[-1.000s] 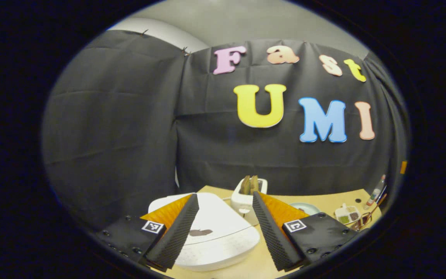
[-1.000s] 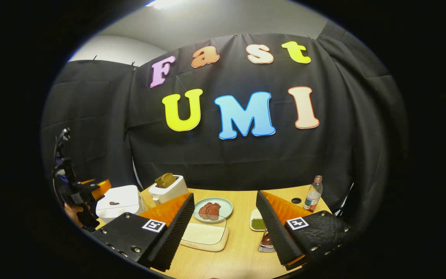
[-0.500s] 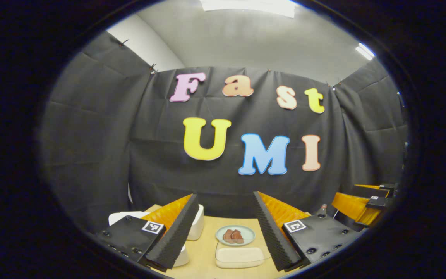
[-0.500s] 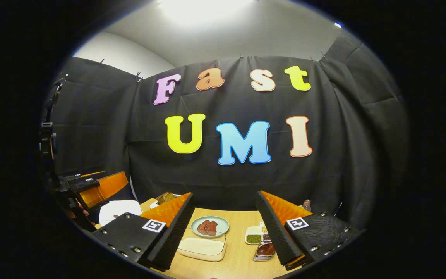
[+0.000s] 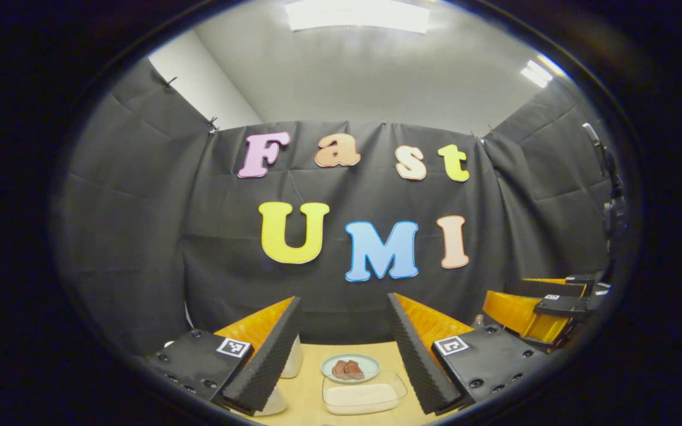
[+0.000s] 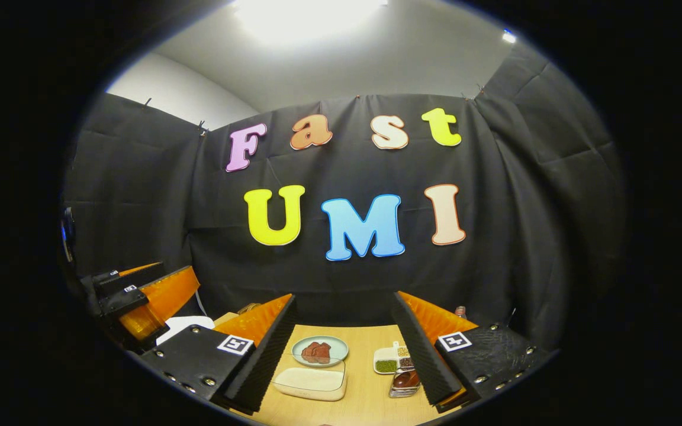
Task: Close the left gripper, press the button to open the rice cooker; take a wooden spoon from the chopstick holder with the right hand, scoop a spoonful of rice and pour it into the rice cooker, then put the wooden spoon back into the chopstick holder.
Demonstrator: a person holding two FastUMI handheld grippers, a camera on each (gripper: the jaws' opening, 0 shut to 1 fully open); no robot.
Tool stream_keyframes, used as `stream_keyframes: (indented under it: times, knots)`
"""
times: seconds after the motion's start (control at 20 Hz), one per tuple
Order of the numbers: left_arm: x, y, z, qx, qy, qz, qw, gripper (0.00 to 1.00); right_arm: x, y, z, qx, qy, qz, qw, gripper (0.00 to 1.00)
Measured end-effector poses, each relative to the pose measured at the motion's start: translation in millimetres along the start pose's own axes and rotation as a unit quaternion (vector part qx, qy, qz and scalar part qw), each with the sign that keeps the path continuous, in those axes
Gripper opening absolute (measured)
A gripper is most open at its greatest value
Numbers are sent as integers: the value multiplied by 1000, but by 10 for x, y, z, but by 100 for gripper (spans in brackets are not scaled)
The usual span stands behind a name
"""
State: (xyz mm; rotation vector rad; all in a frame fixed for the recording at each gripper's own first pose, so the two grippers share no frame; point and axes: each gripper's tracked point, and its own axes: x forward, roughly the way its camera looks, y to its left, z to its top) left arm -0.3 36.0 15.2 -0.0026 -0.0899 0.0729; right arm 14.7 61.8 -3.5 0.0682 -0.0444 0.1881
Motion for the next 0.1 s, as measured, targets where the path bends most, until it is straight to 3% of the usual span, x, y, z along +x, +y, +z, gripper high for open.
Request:
stream_keyframes:
  times: [0.1]
  knots:
    - [4, 48, -41, 2, 6, 2, 1000, 96, 17, 41, -9, -5, -1, 1, 1000, 98]
